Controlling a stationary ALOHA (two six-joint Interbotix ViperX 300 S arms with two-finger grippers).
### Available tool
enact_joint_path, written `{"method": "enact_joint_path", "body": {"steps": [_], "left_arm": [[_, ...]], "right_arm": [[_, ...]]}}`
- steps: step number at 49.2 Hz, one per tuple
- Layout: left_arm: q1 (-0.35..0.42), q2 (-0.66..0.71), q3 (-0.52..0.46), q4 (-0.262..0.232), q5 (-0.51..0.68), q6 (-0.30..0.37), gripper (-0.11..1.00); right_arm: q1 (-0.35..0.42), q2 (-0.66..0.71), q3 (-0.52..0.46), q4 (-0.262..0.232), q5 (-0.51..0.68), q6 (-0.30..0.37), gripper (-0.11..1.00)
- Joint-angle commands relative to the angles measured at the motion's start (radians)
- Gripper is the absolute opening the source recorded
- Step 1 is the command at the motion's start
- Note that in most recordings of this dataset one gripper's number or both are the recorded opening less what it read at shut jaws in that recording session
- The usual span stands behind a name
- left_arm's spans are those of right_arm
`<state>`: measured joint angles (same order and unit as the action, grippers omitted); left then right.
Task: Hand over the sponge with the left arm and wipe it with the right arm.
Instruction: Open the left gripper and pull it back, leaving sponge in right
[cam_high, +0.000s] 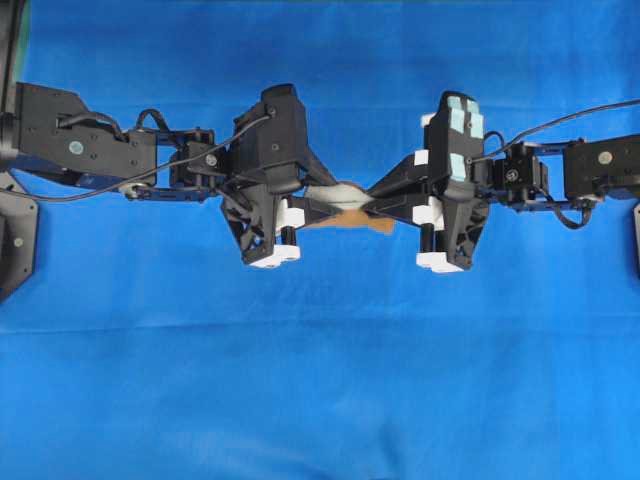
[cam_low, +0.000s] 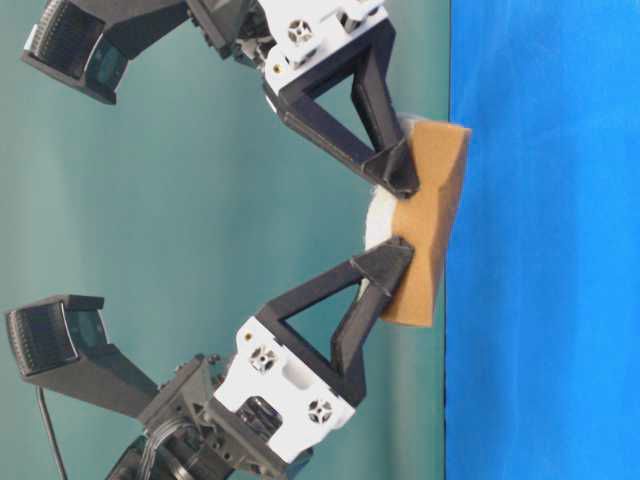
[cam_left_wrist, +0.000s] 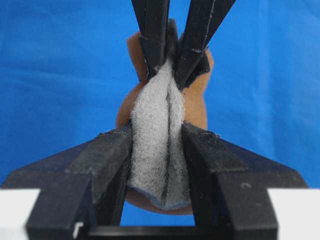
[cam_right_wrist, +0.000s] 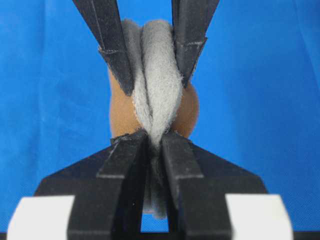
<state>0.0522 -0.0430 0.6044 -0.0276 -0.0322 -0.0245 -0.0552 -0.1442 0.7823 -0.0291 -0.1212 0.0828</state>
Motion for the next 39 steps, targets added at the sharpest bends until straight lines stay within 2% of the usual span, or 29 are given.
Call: {"method": "enact_joint_path", "body": {"steps": [1, 6, 14, 17, 31, 39], "left_arm": [[-0.006, -0.031, -0.014, 0.000, -0.023, 0.002, 0.28], [-0.012, -0.041, -0.009, 0.000, -0.037, 0.003, 0.30], [-0.026, -0.094, 0.025, 0.002, -0.043, 0.005, 0.77], [-0.029, -0.124, 0.051, 0.003, -0.048, 0.005, 0.87], [-0.043, -0.307, 0.239, 0.002, -0.155, 0.003, 0.84], [-0.044, -0.388, 0.308, 0.003, -0.221, 0.002, 0.84]], "right_arm": [[0.002, -0.015, -0.021, -0.005, 0.005, -0.002, 0.13], [0.002, -0.017, -0.020, -0.005, 0.011, 0.000, 0.13], [0.002, -0.031, -0.014, -0.005, 0.014, 0.000, 0.13], [0.002, -0.037, -0.011, -0.005, 0.014, 0.000, 0.13], [0.002, -0.061, 0.006, -0.005, 0.029, 0.000, 0.13], [0.002, -0.058, 0.003, -0.005, 0.031, 0.000, 0.14]]}}
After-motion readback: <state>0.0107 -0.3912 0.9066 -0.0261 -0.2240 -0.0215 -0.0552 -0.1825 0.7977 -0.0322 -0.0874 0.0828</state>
